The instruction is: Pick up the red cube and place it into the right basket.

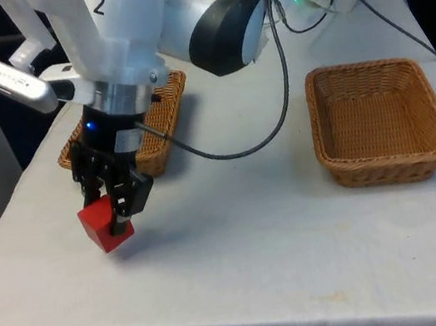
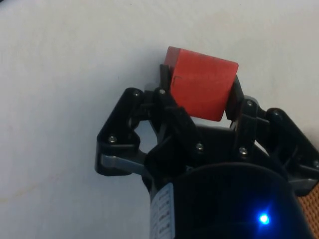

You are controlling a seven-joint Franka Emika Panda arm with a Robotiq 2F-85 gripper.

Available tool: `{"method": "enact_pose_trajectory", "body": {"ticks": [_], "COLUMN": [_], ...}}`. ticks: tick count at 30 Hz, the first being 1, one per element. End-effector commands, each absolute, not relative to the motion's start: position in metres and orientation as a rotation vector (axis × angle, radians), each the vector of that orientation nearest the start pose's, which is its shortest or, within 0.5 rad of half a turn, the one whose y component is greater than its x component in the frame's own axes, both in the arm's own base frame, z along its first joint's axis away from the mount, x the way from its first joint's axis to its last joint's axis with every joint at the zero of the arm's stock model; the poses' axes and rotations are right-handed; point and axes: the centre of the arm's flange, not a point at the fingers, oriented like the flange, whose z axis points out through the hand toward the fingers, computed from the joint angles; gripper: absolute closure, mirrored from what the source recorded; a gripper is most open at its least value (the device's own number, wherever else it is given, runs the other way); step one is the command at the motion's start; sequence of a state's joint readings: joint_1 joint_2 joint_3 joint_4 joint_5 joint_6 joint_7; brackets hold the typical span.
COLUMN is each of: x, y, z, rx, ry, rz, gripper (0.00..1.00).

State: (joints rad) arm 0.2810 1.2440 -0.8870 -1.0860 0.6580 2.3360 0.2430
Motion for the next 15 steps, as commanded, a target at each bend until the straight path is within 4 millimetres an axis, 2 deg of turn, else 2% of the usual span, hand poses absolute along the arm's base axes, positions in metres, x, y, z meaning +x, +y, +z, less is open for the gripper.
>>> {"method": "enact_pose_trajectory", "body": {"ticks": [1, 15], "x": [0.771, 0.765], "y": [-0.181, -0.165], "z": [0.220, 0.220], "rx": [-3.176, -3.152], "ry": [1.074, 1.098], "rz": [-0.562, -0.458], "gripper": [0.96, 0.96]}}
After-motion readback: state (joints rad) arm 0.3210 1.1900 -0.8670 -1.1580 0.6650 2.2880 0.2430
